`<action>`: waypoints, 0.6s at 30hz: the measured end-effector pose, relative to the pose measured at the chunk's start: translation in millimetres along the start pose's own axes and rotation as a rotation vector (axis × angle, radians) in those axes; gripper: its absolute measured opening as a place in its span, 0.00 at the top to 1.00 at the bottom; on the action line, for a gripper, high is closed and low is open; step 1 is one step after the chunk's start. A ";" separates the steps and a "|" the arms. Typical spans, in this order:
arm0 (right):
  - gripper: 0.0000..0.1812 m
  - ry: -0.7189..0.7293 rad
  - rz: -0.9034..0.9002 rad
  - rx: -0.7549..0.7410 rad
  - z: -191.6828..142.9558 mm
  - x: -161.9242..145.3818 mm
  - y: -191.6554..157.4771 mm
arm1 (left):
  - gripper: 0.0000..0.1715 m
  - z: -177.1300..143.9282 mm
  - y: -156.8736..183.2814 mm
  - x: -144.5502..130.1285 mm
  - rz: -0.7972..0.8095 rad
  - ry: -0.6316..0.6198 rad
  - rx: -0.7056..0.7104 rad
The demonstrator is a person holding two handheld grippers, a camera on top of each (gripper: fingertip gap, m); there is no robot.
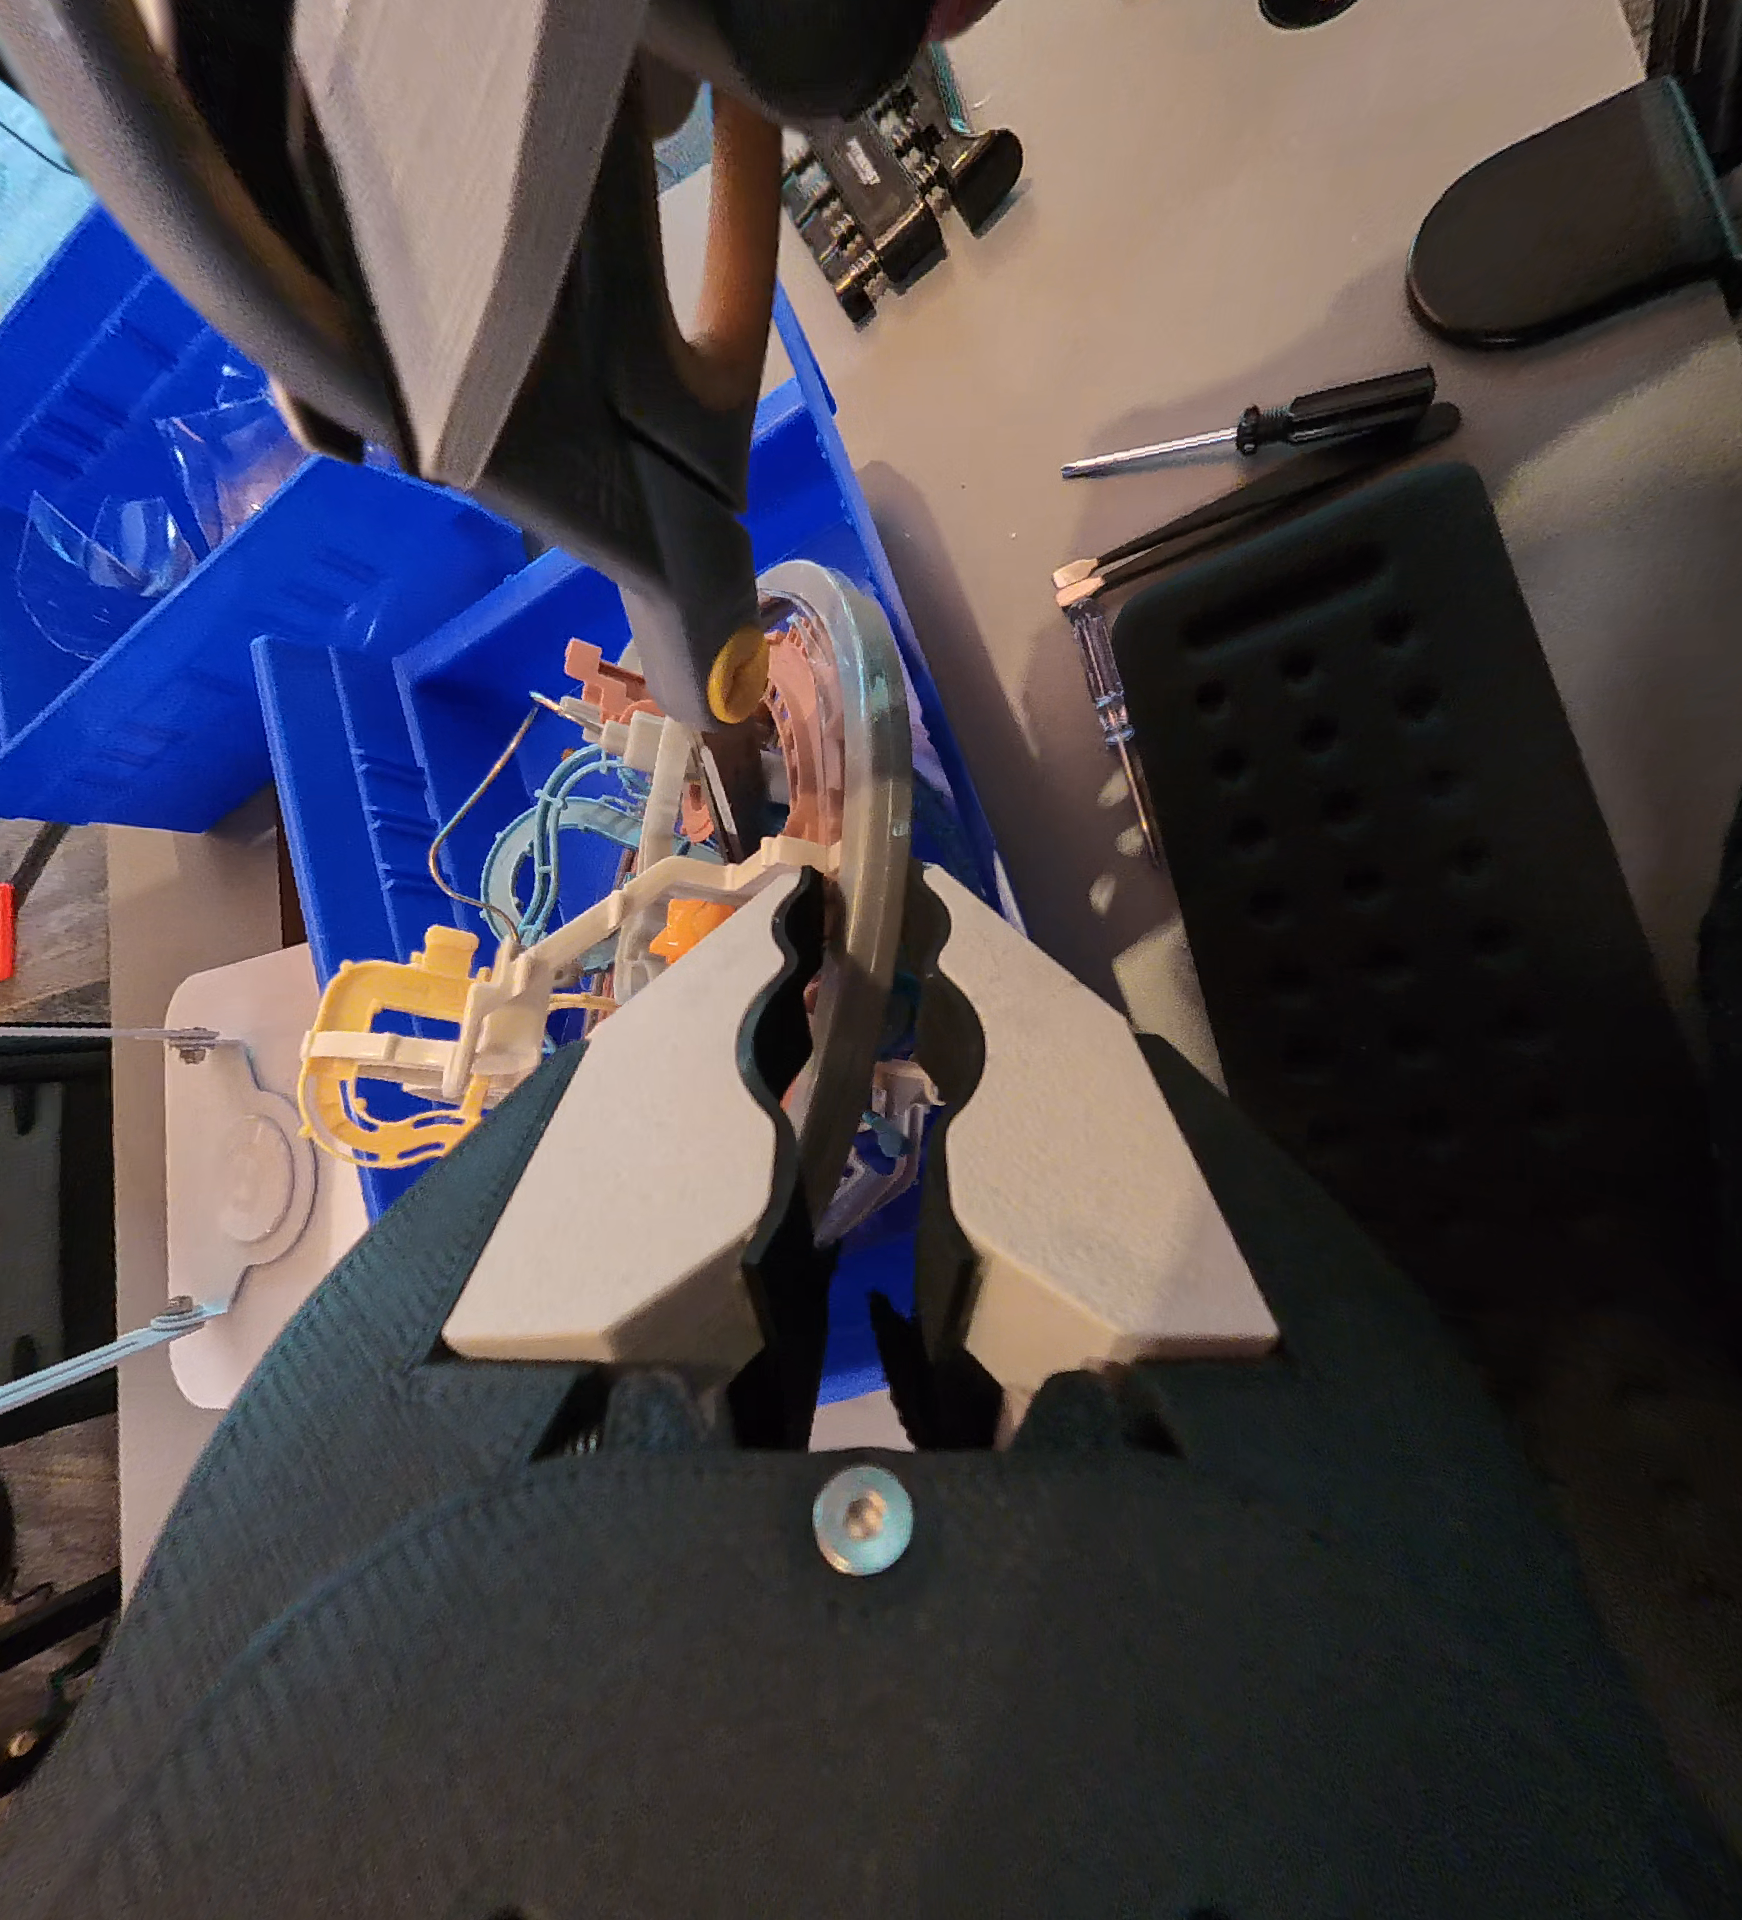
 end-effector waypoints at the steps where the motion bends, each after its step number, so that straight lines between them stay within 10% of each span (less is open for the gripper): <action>1: 0.96 0.005 0.009 0.000 0.5 0.4 2.4 | 0.92 0.3 -0.6 0.9 0.017 0.000 0.005; 18: 0.96 -0.025 0.105 0.034 10.3 -0.8 29.9 | 0.91 10.5 1.8 8.8 0.023 0.083 0.003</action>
Point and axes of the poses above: each gripper's, where its closed fingertips meet, z out along the fingers, x out of its top, y = z × x across the jaws, the point moved 4 cm from there along -z, back along the fingers, and after that the axes turned 7 degrees about -z, right-handed, at the moved point
